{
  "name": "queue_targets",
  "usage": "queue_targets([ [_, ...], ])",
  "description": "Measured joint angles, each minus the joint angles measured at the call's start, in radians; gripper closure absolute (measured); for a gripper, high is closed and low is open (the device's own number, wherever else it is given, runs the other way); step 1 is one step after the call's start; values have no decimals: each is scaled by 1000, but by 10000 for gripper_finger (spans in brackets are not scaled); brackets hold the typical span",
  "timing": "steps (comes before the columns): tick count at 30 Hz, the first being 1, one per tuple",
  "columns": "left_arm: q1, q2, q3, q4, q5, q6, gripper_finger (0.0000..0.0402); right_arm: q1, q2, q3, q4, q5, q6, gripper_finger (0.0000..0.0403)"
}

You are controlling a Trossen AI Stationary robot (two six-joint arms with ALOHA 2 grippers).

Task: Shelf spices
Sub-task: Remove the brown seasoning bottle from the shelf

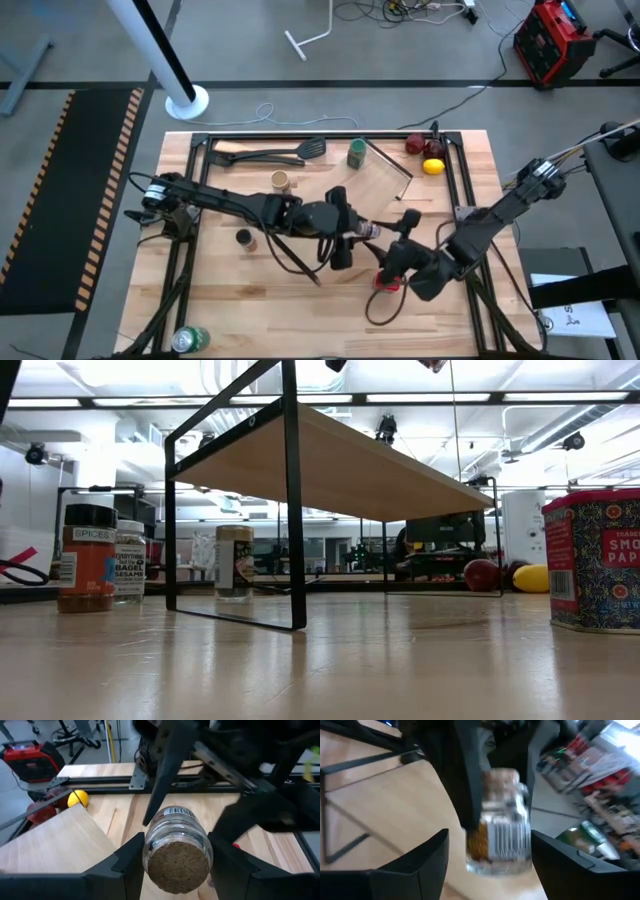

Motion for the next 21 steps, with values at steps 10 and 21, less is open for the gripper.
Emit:
queue_targets([
  [10, 1, 1, 0, -1, 4, -22, 234, -8, 132, 137, -107, 100, -10, 172],
  [21, -3, 1, 0, 0, 1, -46, 234, -9, 118, 139, -122, 93, 11, 243],
])
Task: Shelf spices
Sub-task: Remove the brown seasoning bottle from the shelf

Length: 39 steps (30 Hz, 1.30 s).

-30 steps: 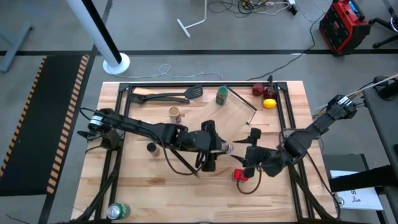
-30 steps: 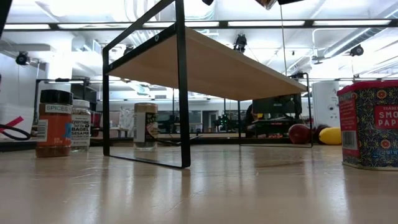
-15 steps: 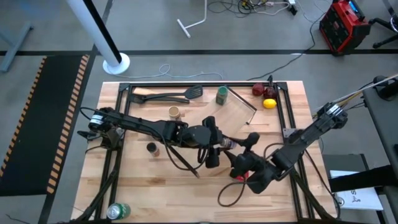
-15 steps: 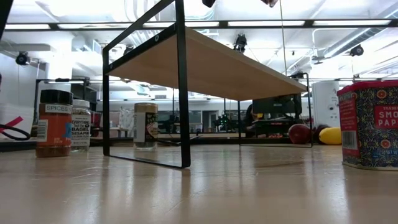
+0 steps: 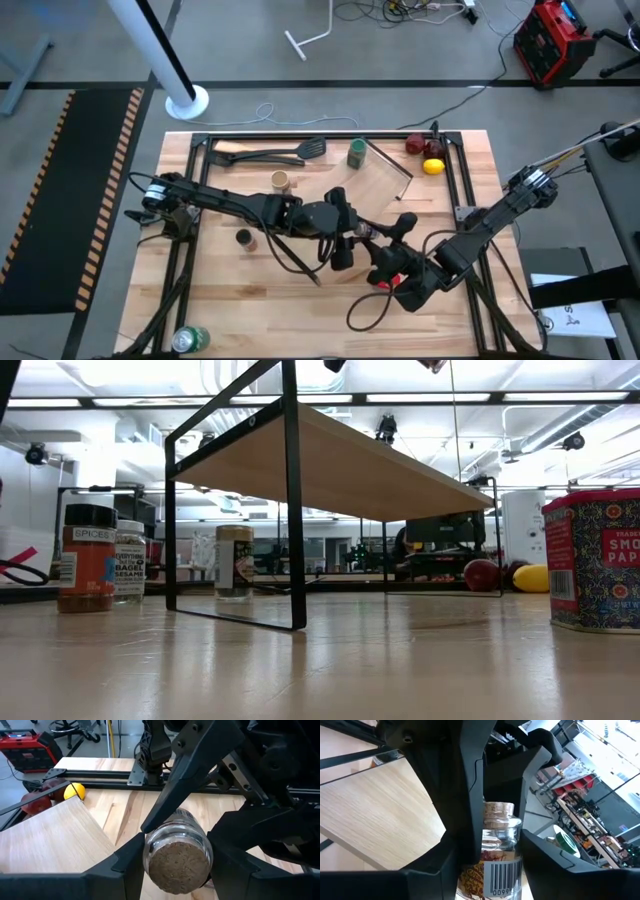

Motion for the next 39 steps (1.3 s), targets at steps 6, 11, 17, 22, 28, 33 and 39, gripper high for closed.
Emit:
queue_targets([
  [6, 0, 0, 0, 1, 1, 2, 234, 0, 0, -1, 0, 2, 20, 247],
  [11, 0, -1, 0, 1, 1, 14, 225, 0, -1, -1, -3, 4, 23, 264],
  [17, 0, -5, 0, 18, 8, 32, 218, 0, -2, -2, -6, -15, 22, 306],
  [22, 0, -6, 0, -24, -9, 70, 266, -10, -2, -2, -39, -35, 41, 349],
  [28, 28, -1, -25, -155, -36, 65, 374, -89, -3, -3, -140, -185, 156, 361],
  [33, 24, 0, -35, -184, -10, 47, 389, -101, -8, -4, -325, -283, 354, 343],
  [39, 24, -10, -35, -215, -9, 50, 347, -26, -89, 1, -458, -274, 515, 295],
])
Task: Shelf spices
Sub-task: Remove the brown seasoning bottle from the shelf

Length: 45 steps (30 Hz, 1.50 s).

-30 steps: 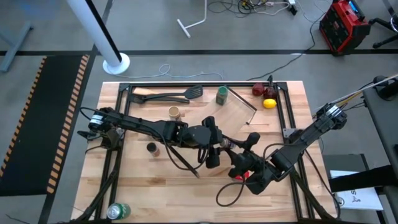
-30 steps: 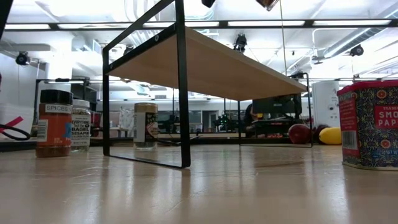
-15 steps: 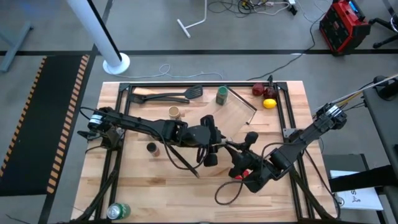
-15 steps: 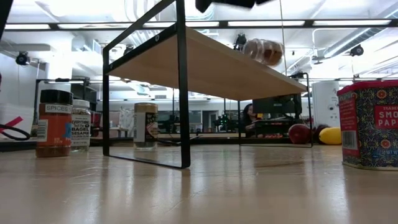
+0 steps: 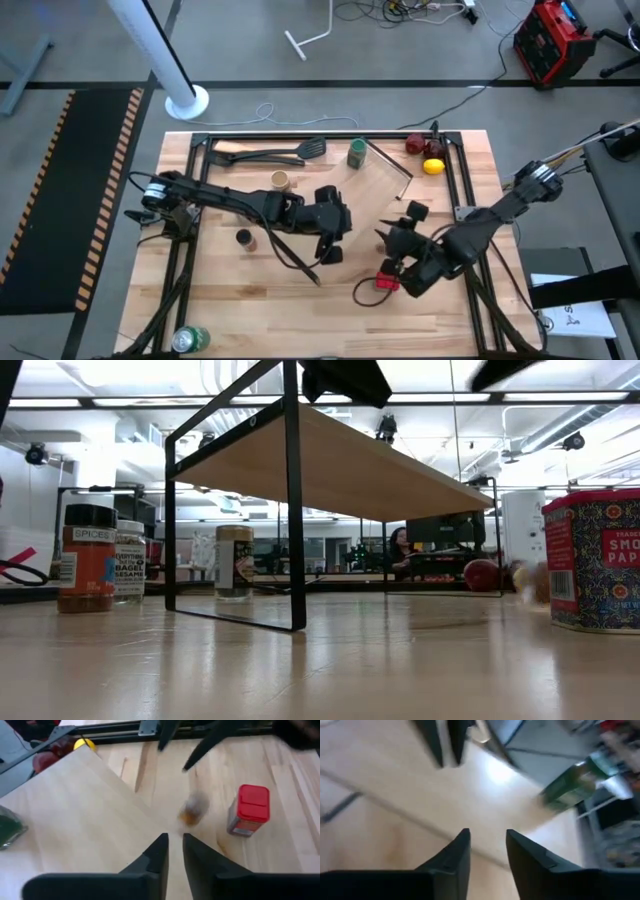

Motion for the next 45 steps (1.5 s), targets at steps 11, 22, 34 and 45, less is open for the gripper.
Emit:
queue_targets([
  [11, -1, -2, 0, -54, 86, -4, 260, 27, -160, -174, -21, -443, 193, 212],
  [22, -11, -40, 0, -67, 113, -3, 233, 55, -294, -394, -75, -862, 441, 172],
  [34, -14, -84, 0, -66, 113, -3, 242, 27, -339, -602, 37, -835, 415, 163],
  [45, -15, -84, 0, -62, 113, 5, 231, -44, -397, -697, 114, -839, 362, 183],
])
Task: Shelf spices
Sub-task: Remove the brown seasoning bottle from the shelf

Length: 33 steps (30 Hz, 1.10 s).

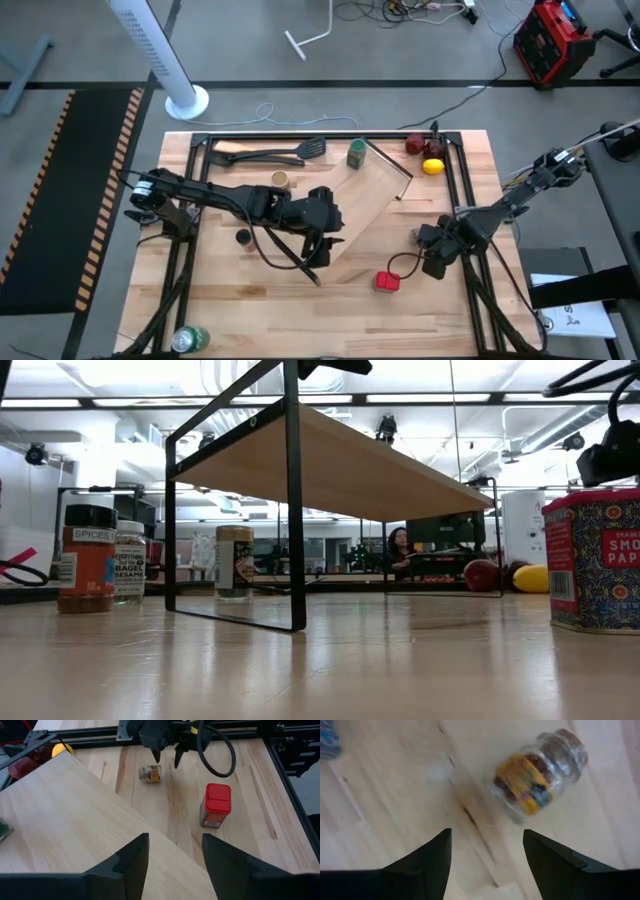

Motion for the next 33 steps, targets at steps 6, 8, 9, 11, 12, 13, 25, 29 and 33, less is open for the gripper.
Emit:
queue_targets([
  [6, -5, 0, 0, -12, 0, 0, 240, -2, -13, 54, -97, 34, 81, 175],
  [8, -5, 0, 0, -11, 0, -1, 242, -10, -16, 74, -128, 44, 121, 171],
  [9, -5, 0, 0, -12, 0, -1, 243, -15, -16, 82, -131, 48, 136, 168],
  [11, -5, 0, 0, -12, 0, -1, 244, -22, -16, 89, -131, 57, 149, 163],
  [12, -5, 0, 0, -12, 0, -1, 244, -29, -14, 92, -133, 66, 146, 160],
  [13, -5, 0, 0, -12, 0, -1, 244, -38, -8, 95, -131, 78, 138, 158],
  [25, -9, 1, 0, -8, 0, -5, 236, -271, 68, 92, -101, 123, -98, 148],
  [29, -9, 1, 0, -13, 0, -4, 241, -327, 68, 92, -37, 51, -161, 157],
  [33, -9, 1, 0, -13, 0, -1, 244, -353, 70, 90, -35, 6, -182, 165],
])
